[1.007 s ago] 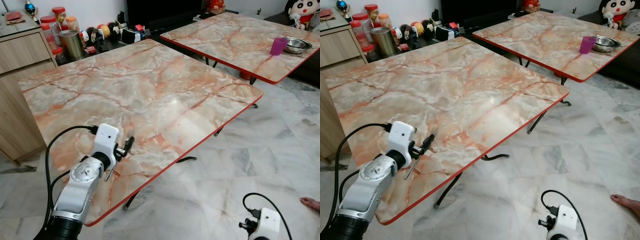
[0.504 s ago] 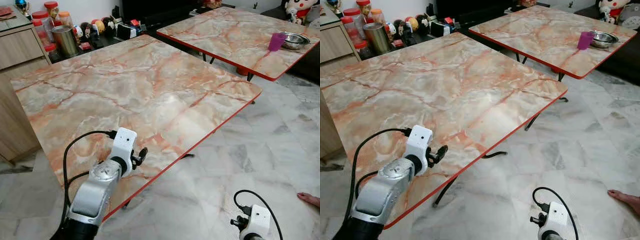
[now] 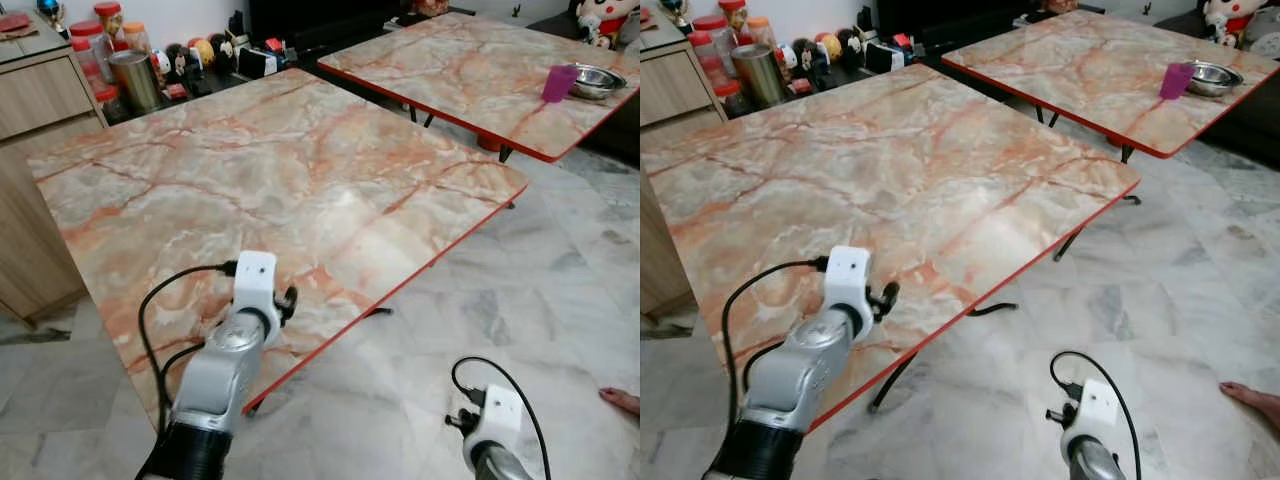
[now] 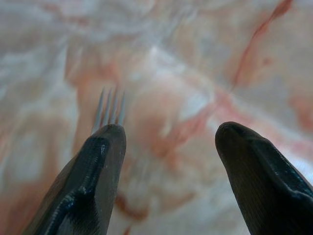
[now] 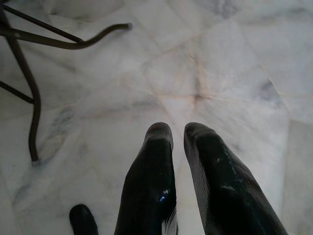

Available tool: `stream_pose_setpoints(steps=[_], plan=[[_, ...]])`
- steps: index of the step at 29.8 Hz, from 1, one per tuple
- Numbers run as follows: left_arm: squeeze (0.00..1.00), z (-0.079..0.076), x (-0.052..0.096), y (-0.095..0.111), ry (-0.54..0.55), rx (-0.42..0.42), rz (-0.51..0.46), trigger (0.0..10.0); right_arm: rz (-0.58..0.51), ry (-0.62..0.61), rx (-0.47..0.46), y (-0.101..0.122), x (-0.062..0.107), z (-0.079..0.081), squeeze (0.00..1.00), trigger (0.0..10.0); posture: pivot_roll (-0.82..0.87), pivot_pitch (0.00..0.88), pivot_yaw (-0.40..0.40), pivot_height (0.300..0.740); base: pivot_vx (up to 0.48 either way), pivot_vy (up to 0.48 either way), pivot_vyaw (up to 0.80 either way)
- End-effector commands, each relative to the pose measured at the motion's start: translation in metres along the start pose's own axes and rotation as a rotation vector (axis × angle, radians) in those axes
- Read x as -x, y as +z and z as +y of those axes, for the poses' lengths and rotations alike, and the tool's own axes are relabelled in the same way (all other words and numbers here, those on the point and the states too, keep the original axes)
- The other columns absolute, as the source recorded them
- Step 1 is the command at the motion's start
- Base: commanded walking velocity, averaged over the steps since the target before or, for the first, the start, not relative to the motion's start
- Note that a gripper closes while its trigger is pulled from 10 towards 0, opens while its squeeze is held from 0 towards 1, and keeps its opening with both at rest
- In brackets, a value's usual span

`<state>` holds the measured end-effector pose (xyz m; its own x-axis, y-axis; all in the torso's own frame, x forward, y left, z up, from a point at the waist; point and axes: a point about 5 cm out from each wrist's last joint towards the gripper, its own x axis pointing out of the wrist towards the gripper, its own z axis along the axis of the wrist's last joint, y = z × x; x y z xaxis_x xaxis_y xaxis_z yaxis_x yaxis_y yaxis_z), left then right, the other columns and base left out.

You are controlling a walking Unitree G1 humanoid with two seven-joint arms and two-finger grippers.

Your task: Setting the table

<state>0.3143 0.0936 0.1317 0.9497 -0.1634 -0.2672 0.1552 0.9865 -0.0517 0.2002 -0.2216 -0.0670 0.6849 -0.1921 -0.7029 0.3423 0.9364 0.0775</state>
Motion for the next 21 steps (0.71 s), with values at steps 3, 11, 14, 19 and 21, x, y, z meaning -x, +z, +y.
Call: stream_pose_setpoints(steps=[3,11,14,19,21], plan=[[0.0,0.003,-0.008,0.004,-0.013,-0.015,-0.038,10.0,-0.009,-0.008,-0.007,0.002,0.0,-0.002,0.0,10.0,0.12,0.055,0.004,0.74,0.0,0.0,0.0],[0.0,0.014,-0.016,0.002,-0.026,-0.094,-0.041,10.0,-0.007,-0.012,-0.006,0.001,0.0,-0.003,0.0,10.0,0.11,0.052,0.008,0.74,0.0,0.0,0.0],[0.0,0.024,-0.017,-0.005,0.039,-0.132,0.006,10.0,-0.006,-0.012,-0.006,0.0,0.0,-0.003,0.0,10.0,0.11,0.052,0.006,0.74,0.0,0.0,0.0],[0.0,0.028,-0.019,-0.016,0.058,-0.138,0.056,10.0,-0.005,-0.01,-0.004,0.0,0.0,-0.003,0.0,10.0,0.11,0.049,0.004,0.74,0.0,0.0,0.0],[0.0,0.029,-0.019,-0.018,0.067,-0.138,0.064,10.0,-0.006,-0.01,-0.005,0.0,0.0,-0.003,0.0,10.0,0.11,0.05,0.004,0.74,0.0,0.0,0.0]])
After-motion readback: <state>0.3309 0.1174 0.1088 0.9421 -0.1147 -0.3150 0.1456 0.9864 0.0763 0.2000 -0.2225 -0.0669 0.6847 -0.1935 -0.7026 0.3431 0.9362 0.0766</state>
